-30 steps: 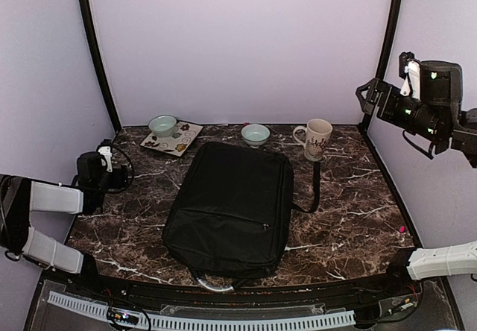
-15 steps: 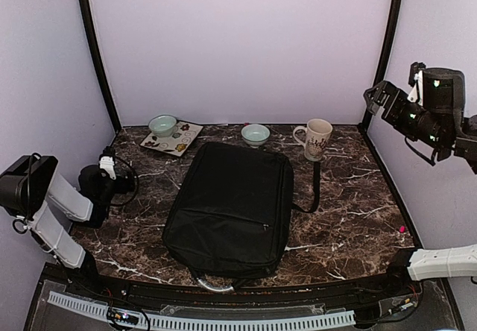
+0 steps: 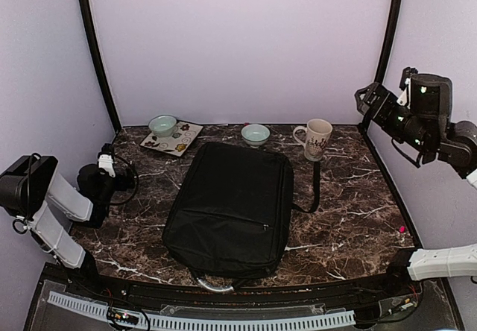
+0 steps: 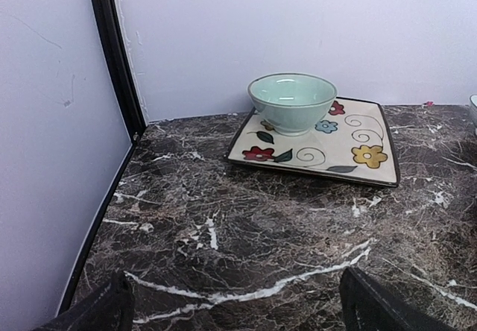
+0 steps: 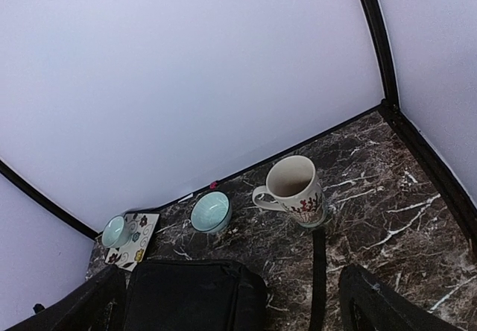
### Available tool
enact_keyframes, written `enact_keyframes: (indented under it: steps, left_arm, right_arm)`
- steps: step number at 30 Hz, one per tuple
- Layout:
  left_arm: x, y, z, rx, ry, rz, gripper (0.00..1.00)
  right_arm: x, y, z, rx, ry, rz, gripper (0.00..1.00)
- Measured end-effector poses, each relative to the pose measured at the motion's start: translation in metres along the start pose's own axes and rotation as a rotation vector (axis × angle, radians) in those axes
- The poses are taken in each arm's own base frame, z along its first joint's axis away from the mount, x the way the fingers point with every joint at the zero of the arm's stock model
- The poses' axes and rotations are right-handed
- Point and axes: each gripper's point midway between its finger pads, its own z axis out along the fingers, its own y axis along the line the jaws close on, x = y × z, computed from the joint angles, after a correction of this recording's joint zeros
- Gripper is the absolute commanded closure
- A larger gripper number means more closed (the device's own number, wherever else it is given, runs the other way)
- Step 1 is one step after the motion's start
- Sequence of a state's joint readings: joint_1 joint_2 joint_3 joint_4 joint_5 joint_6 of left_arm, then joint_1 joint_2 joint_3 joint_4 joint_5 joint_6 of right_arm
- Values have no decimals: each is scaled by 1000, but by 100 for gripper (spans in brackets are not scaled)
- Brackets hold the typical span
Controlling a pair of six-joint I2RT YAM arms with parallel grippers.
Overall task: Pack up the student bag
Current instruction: Reset both arms
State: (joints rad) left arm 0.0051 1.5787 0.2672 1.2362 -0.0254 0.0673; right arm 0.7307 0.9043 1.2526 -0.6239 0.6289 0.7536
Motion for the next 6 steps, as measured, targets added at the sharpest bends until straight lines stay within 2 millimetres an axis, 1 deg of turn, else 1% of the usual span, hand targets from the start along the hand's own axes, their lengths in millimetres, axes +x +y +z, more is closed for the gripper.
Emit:
enact_keyframes:
  steps: [3,6]
  left_arm:
    - [-1,0,0,2,-4,0,1]
    - [-1,0,0,2,-5,0,1]
  right_arm:
    - [2,4,5,-5,1,15,0]
    - [3,5,8,1,5,33,0]
